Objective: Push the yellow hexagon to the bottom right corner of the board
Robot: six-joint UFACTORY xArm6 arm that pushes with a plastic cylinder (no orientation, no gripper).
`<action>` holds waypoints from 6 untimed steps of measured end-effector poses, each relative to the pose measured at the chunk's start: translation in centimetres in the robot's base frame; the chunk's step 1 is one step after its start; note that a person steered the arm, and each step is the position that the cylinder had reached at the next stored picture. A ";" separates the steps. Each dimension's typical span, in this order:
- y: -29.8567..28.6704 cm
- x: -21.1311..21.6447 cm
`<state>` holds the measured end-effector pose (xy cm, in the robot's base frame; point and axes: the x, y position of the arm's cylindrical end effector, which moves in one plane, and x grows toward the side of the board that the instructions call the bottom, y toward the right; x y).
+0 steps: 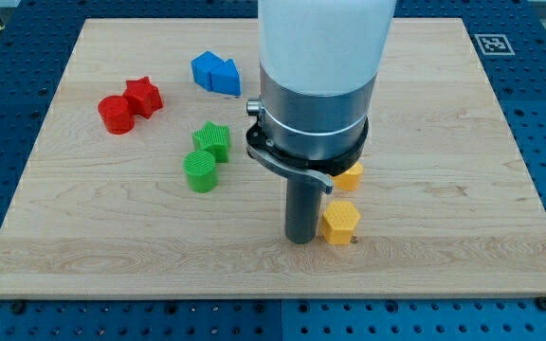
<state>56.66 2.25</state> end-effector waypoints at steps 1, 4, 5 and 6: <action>1.5 -0.4; 9.2 -1.7; 13.0 -1.7; 17.6 -1.6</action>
